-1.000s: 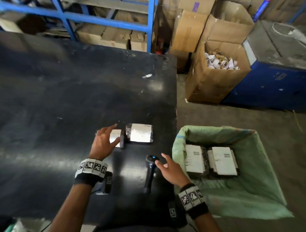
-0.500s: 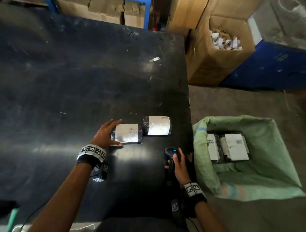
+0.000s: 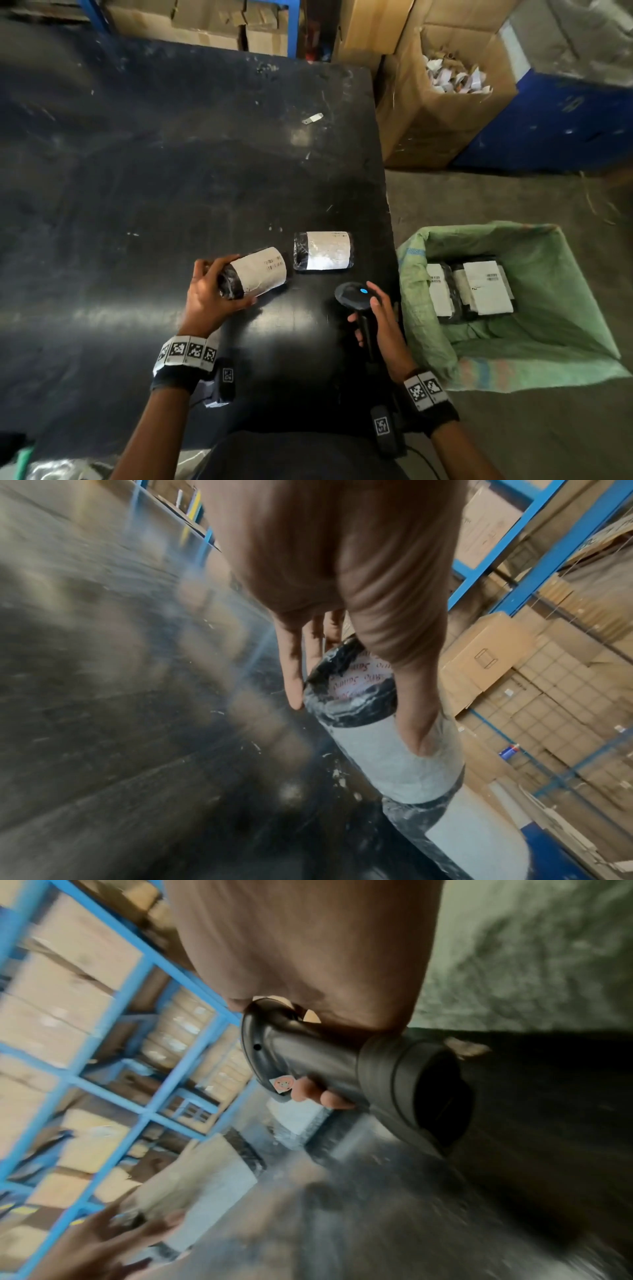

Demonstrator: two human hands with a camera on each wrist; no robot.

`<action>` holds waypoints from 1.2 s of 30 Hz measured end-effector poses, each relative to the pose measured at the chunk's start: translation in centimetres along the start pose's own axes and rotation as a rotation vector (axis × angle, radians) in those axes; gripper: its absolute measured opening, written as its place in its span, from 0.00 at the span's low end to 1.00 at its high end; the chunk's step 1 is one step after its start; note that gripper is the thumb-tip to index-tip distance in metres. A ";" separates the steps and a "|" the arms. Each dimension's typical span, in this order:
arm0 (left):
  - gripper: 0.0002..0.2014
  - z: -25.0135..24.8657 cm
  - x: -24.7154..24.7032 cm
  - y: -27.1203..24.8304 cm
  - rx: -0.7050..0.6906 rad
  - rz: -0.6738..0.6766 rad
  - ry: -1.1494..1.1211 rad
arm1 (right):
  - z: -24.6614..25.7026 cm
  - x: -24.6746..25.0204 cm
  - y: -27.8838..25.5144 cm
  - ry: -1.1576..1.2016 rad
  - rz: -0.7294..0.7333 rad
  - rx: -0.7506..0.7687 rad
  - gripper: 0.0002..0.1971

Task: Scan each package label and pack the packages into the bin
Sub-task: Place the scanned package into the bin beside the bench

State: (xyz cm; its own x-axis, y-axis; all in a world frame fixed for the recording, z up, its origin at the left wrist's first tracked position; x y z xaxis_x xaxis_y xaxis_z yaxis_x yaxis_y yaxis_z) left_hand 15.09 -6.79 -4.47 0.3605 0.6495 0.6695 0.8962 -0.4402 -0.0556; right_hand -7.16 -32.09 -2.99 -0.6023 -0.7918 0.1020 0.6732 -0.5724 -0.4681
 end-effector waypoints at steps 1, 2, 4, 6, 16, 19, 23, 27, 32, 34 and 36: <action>0.44 -0.5 -0.1 -0.6 -0.012 -0.025 -0.009 | 1.2 0.0 -0.6 0.015 0.036 0.030 0.18; 0.44 -1.0 -0.2 -1.1 -0.022 -0.052 -0.017 | 2.5 0.0 -1.1 0.034 0.066 0.059 0.18; 0.44 -2.3 -0.5 -2.0 -0.027 -0.105 -0.022 | 4.9 0.1 -2.1 0.067 0.112 0.110 0.18; 0.44 -3.7 -1.1 -2.8 -0.029 -0.143 -0.022 | 6.7 0.1 -2.9 0.094 0.149 0.162 0.19; 0.42 -7.7 -3.6 -5.4 -0.067 -0.176 -0.028 | 10.1 1.5 -6.0 0.166 0.273 0.279 0.19; 0.42 -8.3 -4.1 -5.8 -0.065 -0.183 -0.026 | 10.0 2.2 -6.2 0.163 0.274 0.289 0.19; 0.42 -9.1 -4.7 -6.1 -0.070 -0.191 -0.023 | 9.7 3.1 -6.0 0.156 0.269 0.273 0.23; 0.43 -9.4 -5.0 -6.2 -0.062 -0.198 -0.013 | 9.2 4.0 -5.5 0.110 0.262 0.247 0.20; 0.43 -9.4 -4.7 -6.6 -0.047 -0.220 -0.015 | 5.1 4.4 -3.5 -0.097 0.212 0.069 0.17; 0.43 -9.4 -4.4 -6.8 -0.044 -0.240 -0.011 | 2.8 4.4 -2.2 -0.142 0.181 -0.028 0.18; 0.43 -9.3 -4.0 -6.9 -0.033 -0.254 -0.008 | 1.1 4.1 -1.3 -0.140 0.160 -0.119 0.19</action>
State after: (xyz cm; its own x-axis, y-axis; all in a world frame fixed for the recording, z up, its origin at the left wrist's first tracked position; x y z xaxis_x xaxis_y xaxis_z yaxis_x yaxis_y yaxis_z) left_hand 5.02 -12.12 0.13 0.1267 0.7467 0.6530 0.9493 -0.2822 0.1385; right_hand -10.08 -34.84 -1.02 -0.4209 -0.8970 0.1353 0.6952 -0.4148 -0.5871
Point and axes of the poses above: each hand's wrist, its own y-axis towards the middle knuckle, its own x-axis out of the back of the hand, z = x × y, the point moved 3 cm from there along y, towards the middle knuckle, and after that the axes turned 3 degrees about x, right-handed, at the moved point
